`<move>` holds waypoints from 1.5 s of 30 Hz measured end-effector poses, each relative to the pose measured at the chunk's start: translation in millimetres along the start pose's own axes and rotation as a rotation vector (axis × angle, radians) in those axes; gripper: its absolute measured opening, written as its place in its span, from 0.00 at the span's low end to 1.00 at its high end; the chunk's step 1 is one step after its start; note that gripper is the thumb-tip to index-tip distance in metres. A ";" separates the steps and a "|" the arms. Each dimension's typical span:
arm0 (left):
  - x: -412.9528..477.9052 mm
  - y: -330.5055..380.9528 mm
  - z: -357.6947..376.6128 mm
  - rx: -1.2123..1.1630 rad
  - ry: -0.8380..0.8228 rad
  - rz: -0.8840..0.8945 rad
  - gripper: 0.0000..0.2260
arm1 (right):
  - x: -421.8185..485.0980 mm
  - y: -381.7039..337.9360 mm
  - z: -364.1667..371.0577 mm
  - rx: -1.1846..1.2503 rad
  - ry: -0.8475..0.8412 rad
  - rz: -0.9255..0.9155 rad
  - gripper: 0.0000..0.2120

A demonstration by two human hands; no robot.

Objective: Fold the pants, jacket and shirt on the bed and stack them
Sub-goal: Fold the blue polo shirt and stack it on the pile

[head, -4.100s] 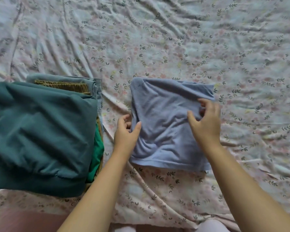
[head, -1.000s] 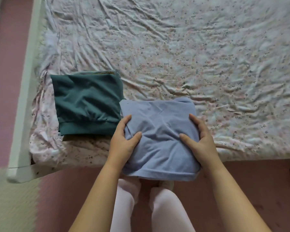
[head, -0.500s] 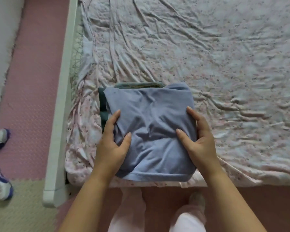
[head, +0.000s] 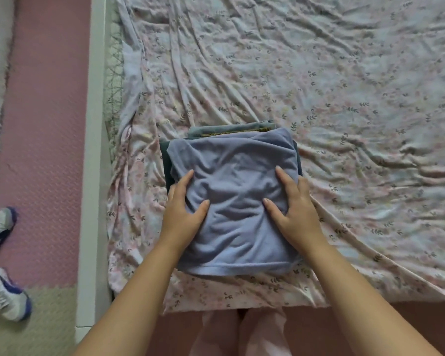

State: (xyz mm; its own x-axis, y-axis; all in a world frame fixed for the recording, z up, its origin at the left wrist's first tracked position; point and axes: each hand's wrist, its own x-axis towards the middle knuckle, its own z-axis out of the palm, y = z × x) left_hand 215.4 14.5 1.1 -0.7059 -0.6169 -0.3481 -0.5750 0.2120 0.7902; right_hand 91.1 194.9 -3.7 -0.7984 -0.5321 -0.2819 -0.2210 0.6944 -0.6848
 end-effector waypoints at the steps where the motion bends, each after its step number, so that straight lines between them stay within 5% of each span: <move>1: 3.3 -2.4 3.3 0.059 0.027 0.022 0.26 | 4.2 1.4 3.5 -0.014 0.016 -0.007 0.31; 6: 2.8 -6.0 5.9 0.434 0.247 0.049 0.23 | 9.5 7.8 6.1 -0.112 0.164 -0.085 0.29; 9: -14.3 6.0 14.2 0.607 0.494 0.394 0.17 | -5.3 -0.7 11.2 -0.303 0.423 -0.280 0.23; 12: -15.7 5.0 41.2 0.689 0.246 0.550 0.18 | -13.8 -8.6 35.8 -0.440 0.291 -0.471 0.24; 17: 14.7 -24.3 51.7 0.798 0.050 0.210 0.24 | 17.6 8.5 45.5 -0.698 0.092 -0.402 0.28; 21: 7.7 -34.8 36.9 0.751 0.160 0.204 0.26 | 23.4 30.4 18.6 -0.519 0.093 -0.200 0.29; 24: -9.9 -47.3 21.5 0.614 0.198 0.117 0.27 | 6.0 44.3 9.8 -0.310 0.111 -0.294 0.27; 29: -8.6 -51.8 17.1 0.208 -0.063 -0.039 0.30 | 12.8 54.0 12.0 -0.045 -0.020 -0.143 0.30; 45: 43.2 -57.4 16.8 0.214 -0.296 -0.087 0.33 | 52.2 65.5 4.3 0.361 -0.385 0.084 0.32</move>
State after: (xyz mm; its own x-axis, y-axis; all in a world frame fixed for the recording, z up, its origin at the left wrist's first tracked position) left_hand 211.0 -11.6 -67.7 -0.7213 -0.4006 -0.5650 -0.6897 0.3414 0.6385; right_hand 37.3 210.5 -66.1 -0.5270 -0.6679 -0.5255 0.0956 0.5678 -0.8176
